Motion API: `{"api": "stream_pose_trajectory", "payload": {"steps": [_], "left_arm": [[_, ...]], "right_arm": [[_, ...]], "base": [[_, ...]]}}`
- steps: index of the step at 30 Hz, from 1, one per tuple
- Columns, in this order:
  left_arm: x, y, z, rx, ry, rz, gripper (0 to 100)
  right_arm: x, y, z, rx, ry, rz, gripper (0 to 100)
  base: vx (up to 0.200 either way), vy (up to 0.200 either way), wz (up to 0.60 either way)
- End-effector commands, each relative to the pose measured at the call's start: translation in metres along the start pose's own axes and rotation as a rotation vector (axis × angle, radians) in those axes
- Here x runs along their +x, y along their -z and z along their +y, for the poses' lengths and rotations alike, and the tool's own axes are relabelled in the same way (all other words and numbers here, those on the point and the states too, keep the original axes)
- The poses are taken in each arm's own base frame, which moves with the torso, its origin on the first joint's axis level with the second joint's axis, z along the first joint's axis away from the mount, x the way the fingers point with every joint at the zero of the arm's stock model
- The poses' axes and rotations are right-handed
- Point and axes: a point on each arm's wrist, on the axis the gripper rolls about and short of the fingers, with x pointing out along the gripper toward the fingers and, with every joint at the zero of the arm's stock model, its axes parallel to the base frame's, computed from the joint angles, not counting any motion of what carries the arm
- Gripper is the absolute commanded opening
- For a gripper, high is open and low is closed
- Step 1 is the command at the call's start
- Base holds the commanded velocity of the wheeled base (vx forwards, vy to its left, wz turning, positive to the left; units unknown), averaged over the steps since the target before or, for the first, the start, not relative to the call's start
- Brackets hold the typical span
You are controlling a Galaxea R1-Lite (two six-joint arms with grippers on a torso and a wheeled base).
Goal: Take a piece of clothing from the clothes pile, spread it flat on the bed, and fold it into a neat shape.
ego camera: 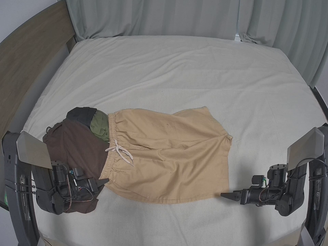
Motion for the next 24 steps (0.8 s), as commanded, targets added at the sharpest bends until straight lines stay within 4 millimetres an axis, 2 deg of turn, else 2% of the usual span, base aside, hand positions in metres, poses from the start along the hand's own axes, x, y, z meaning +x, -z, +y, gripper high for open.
{"api": "stream_pose_trajectory", "payload": {"steps": [1, 5, 19, 20, 24], "left_arm": [[0.0, 0.0, 0.0, 0.0, 0.0, -0.002, 0], [-0.001, -0.001, 0.0, 0.001, -0.001, -0.005, 0], [-0.001, -0.002, 0.0, 0.003, -0.001, -0.007, 0], [-0.001, -0.002, 0.0, 0.003, -0.001, -0.007, 0], [-0.001, -0.002, 0.001, 0.001, -0.002, -0.008, 0]], "right_arm": [[0.014, 0.008, -0.009, 0.013, 0.002, 0.031, 100], [0.026, 0.006, -0.011, -0.004, -0.01, 0.024, 100], [0.034, 0.003, -0.006, -0.026, -0.04, 0.016, 100], [0.034, 0.003, -0.007, -0.025, -0.039, 0.017, 0], [0.034, 0.002, -0.007, -0.026, -0.039, 0.013, 0]], "base": [[0.0, 0.0, 0.0], [0.0, 0.0, 0.0], [0.0, 0.0, 0.0], [0.0, 0.0, 0.0], [0.0, 0.0, 0.0]]}}
